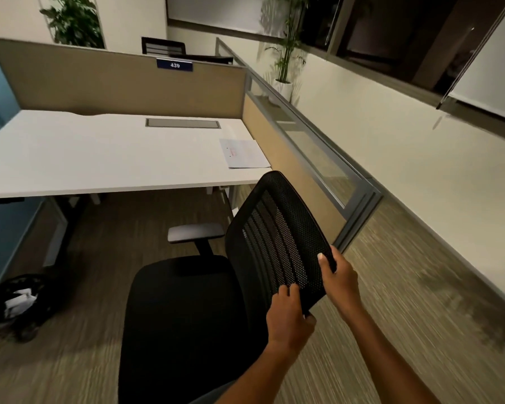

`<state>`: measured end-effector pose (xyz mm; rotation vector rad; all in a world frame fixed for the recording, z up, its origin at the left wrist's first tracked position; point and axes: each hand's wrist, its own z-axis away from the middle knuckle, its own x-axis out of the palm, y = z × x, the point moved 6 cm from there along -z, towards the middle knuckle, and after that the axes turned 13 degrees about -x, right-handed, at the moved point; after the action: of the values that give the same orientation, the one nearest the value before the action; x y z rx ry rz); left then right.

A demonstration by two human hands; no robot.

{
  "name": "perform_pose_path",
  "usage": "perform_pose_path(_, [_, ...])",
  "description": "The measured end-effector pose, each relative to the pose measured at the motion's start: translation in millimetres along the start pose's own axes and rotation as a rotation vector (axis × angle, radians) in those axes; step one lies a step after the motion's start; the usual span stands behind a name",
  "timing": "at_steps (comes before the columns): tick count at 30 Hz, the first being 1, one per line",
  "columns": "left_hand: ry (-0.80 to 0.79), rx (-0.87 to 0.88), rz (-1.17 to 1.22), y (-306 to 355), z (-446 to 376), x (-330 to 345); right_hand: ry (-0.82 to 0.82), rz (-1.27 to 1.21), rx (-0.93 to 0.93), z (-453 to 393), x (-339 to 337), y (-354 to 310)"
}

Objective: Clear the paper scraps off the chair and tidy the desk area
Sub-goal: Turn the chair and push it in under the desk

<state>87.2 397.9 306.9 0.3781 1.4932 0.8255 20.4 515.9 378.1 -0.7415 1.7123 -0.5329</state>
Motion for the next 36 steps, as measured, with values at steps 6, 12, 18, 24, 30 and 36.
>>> perform_pose_path(6, [0.026,-0.022,0.003,-43.7,4.1,-35.7,0.015,0.001,0.030,17.6,35.0,-38.0])
perform_pose_path(12, [0.116,-0.085,0.016,-91.7,13.7,-78.4,0.046,-0.007,0.034,45.9,72.8,-89.9])
perform_pose_path(18, [0.241,-0.169,0.024,-152.0,30.7,-134.5,-0.043,-0.101,-0.011,78.8,116.5,-146.6])
perform_pose_path(24, [0.348,-0.283,0.062,-224.5,56.1,-193.5,-0.253,-0.204,-0.059,135.8,160.9,-200.8])
perform_pose_path(30, [0.540,-0.438,0.134,-302.5,96.2,-256.1,-0.531,-0.409,-0.058,197.6,204.6,-228.9])
perform_pose_path(36, [0.778,-0.487,0.207,-332.0,116.4,-330.3,-0.379,-0.365,-0.193,165.4,185.8,-231.1])
